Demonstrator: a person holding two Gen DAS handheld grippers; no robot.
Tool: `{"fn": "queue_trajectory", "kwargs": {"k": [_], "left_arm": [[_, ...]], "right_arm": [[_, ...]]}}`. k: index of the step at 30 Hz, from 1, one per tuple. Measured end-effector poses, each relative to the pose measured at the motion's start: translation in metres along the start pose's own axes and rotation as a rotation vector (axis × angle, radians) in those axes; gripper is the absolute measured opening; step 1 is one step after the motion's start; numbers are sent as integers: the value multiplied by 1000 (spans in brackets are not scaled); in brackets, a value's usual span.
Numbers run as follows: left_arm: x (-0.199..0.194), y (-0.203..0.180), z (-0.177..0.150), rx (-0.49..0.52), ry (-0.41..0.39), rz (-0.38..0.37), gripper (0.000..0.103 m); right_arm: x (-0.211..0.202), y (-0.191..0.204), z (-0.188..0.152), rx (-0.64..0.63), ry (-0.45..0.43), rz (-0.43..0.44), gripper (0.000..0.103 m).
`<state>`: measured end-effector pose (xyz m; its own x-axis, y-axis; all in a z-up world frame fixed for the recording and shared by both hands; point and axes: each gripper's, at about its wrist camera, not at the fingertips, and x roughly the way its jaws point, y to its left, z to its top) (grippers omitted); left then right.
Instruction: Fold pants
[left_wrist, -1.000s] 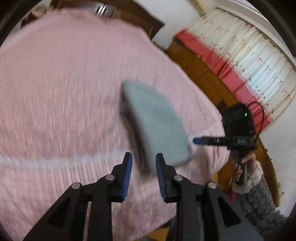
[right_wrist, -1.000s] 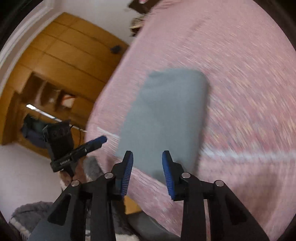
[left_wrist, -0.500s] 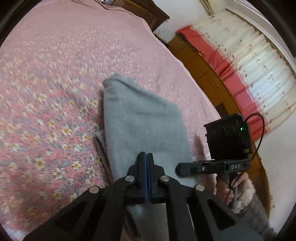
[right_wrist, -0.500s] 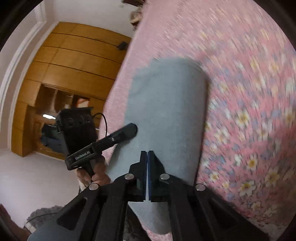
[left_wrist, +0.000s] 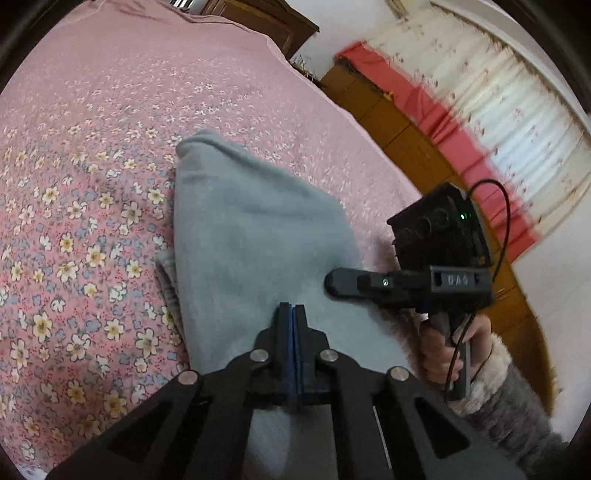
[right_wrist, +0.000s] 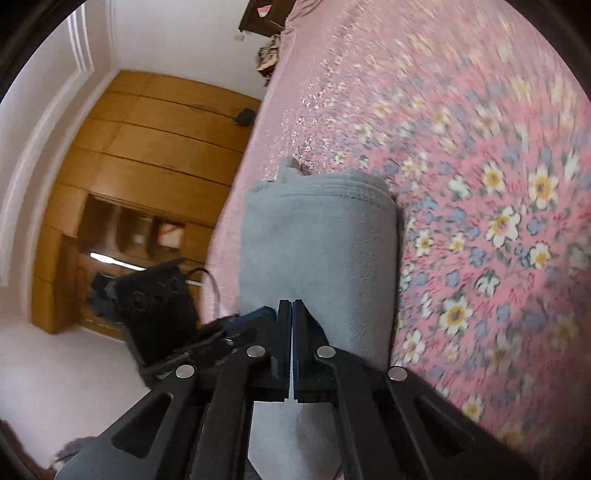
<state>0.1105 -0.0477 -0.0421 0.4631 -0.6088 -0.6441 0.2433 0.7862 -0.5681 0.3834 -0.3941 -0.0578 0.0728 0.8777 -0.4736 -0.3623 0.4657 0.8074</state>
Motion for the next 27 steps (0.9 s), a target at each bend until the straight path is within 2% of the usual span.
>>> {"fn": "queue_trajectory", "kwargs": {"k": [1, 2, 3, 4, 5, 7, 8, 9, 10, 11, 12, 14, 16, 18, 20, 22, 25, 27], "left_arm": [[-4, -2, 0, 7, -3, 10, 2], [-9, -5, 0, 21, -6, 22, 5], [-19, -14, -2, 51, -20, 52, 15], [-27, -21, -6, 76, -41, 73, 23], [-41, -25, -13, 109, -73, 100, 43], [-73, -50, -26, 219, -173, 156, 65], [-82, -59, -32, 251, -197, 165, 76], [-95, -69, -40, 290, -225, 181, 89], [-109, -81, -51, 337, -252, 208, 94], [-112, -86, -45, 362, -267, 219, 98], [-122, -91, -59, 393, -293, 230, 99], [-136, -96, -81, 430, -349, 243, 103], [-146, -92, -92, 444, -370, 267, 103], [-142, -85, -108, 434, -354, 288, 103], [-131, -74, -117, 407, -331, 295, 103], [-119, -58, -129, 378, -326, 314, 103], [-109, -29, -141, 325, -319, 377, 103], [-106, -19, -141, 280, -307, 375, 103]], "right_arm": [[-5, 11, -1, -28, -18, -46, 3], [-13, 22, -4, -65, -43, -105, 11], [-24, 37, -9, -108, -72, -164, 24], [-35, 55, -20, -152, -112, -210, 30], [-43, 66, -30, -173, -145, -233, 36], [-57, 92, -52, -193, -223, -290, 38], [-68, 101, -66, -205, -270, -319, 44], [-81, 115, -85, -221, -339, -395, 59], [-84, 125, -100, -230, -385, -476, 67], [-82, 137, -115, -239, -436, -572, 82], [-77, 149, -132, -245, -496, -680, 89], [-68, 165, -169, -248, -615, -828, 91], [-55, 176, -202, -239, -718, -926, 96], [-36, 183, -229, -235, -780, -948, 99], [-22, 181, -240, -297, -723, -950, 103], [-3, 176, -246, -343, -661, -1016, 103], [0, 170, -258, -376, -655, -1017, 103], [2, 162, -262, -369, -652, -1004, 103]]}}
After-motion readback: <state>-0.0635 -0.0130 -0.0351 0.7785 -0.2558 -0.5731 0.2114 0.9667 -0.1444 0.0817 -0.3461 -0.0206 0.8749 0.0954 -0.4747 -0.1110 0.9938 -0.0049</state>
